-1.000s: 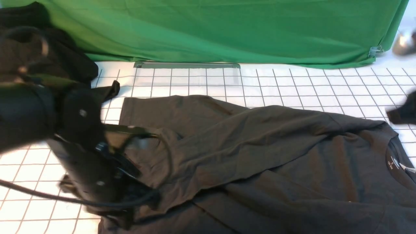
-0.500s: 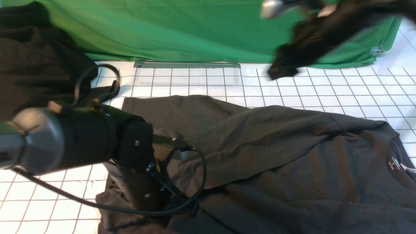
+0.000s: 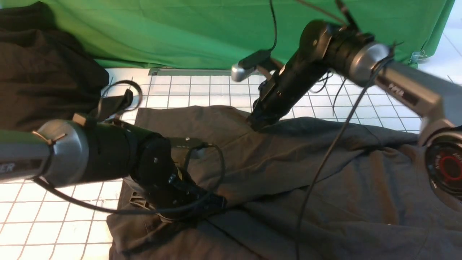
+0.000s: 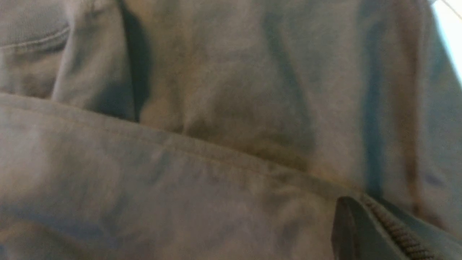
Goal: Fold a long-sleeved shirt over a white checkered tablecloth.
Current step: 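Grasp the near edge of the shirt at its hem and shoulder corners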
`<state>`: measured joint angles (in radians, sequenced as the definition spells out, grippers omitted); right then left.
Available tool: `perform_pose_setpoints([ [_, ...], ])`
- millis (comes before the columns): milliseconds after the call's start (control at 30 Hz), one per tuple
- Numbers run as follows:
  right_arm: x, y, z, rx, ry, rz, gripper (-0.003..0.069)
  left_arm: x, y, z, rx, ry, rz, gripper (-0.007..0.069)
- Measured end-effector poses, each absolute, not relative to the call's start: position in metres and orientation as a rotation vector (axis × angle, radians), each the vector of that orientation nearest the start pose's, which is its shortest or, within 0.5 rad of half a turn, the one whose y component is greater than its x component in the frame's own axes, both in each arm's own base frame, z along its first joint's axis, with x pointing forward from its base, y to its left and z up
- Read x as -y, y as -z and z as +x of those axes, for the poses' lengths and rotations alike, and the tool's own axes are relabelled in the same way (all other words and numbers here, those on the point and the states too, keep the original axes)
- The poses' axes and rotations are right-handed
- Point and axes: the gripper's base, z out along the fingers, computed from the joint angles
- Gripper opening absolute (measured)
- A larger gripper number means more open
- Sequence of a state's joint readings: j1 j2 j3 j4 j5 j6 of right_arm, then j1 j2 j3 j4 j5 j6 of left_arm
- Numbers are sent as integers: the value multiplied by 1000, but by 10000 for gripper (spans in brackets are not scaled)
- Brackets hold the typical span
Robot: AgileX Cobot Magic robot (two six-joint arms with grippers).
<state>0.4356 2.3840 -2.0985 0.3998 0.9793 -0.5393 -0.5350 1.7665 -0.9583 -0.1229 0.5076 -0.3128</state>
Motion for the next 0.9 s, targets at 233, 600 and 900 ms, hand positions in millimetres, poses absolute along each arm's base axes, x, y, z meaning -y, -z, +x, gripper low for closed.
perform_pose_setpoints([
  [233, -248, -158, 464, -2483, -477, -1028, -2, 172, -157, 277, -2869, 339, 213, -4],
  [600, -230, -156, 489, -2414, -319, -834, 1, 196, -197, 242, -2819, 465, 349, -4],
  [900, -206, -159, 503, -2406, -229, -735, 10, 193, -197, 241, -2825, 423, 372, -4],
])
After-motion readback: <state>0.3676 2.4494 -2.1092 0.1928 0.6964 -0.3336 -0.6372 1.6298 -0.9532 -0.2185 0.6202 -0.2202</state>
